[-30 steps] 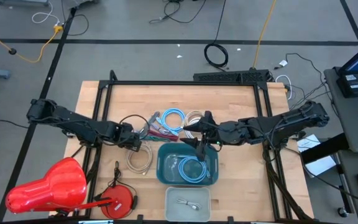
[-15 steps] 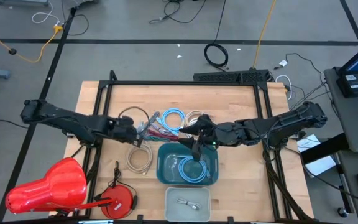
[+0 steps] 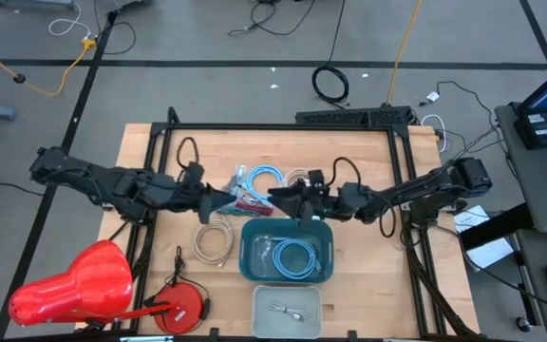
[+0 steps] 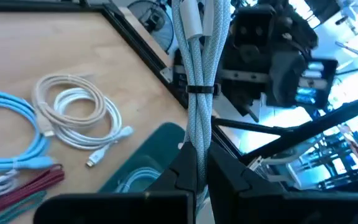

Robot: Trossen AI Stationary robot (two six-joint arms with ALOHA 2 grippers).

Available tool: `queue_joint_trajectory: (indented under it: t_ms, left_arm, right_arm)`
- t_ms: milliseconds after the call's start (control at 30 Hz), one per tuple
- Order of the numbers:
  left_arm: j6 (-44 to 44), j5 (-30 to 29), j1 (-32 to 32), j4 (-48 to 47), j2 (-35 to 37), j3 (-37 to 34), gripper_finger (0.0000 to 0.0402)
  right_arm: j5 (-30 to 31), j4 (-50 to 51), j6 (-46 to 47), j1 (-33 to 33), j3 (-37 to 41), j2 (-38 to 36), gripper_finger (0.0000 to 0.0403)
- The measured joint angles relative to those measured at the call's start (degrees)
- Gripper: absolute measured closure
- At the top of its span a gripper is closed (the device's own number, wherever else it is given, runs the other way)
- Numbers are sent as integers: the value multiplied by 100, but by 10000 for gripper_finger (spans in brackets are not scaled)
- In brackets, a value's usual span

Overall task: Pick & Place USB Port
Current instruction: Put the blue USB cable into the gray bin

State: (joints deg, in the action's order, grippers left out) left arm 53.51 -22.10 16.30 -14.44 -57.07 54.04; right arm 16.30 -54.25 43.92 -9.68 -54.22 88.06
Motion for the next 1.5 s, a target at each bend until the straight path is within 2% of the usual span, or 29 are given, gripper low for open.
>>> queue_joint_trajectory:
  t_ms: [67, 300, 433, 633, 767, 1000, 1100, 1200, 1500]
  left_arm:
    - [17, 61, 22, 123, -168, 0, 388]
    - [-107, 705, -101, 1605, -962, 7, 388]
    - [-39, 980, -317, 1809, -1220, 7, 388]
    - [-78, 1206, -564, 1951, -1223, 7, 388]
    - [-93, 1398, -683, 2044, -1185, 7, 388]
    - [-93, 1619, -702, 2108, -1186, 7, 388]
    - [-93, 1656, -700, 2110, -1183, 7, 388]
    - [-93, 1652, -700, 2101, -1183, 7, 388]
    - [-91, 1649, -702, 2073, -1185, 7, 388]
  right_arm:
    - [-3, -206, 38, 41, 79, 3, 202]
    - [-23, -179, -43, 31, 38, -3, 203]
    - [-11, -142, -63, 33, 38, -5, 204]
    - [-159, 10, 12, 33, 36, -4, 213]
    - [-186, 23, 11, 31, 31, -5, 250]
    - [-359, -20, -169, 33, 31, -3, 369]
    - [-431, -51, -324, 33, 33, -3, 396]
    - [-433, -53, -312, 33, 33, -3, 387]
    - [-462, -74, -457, 32, 33, -3, 315]
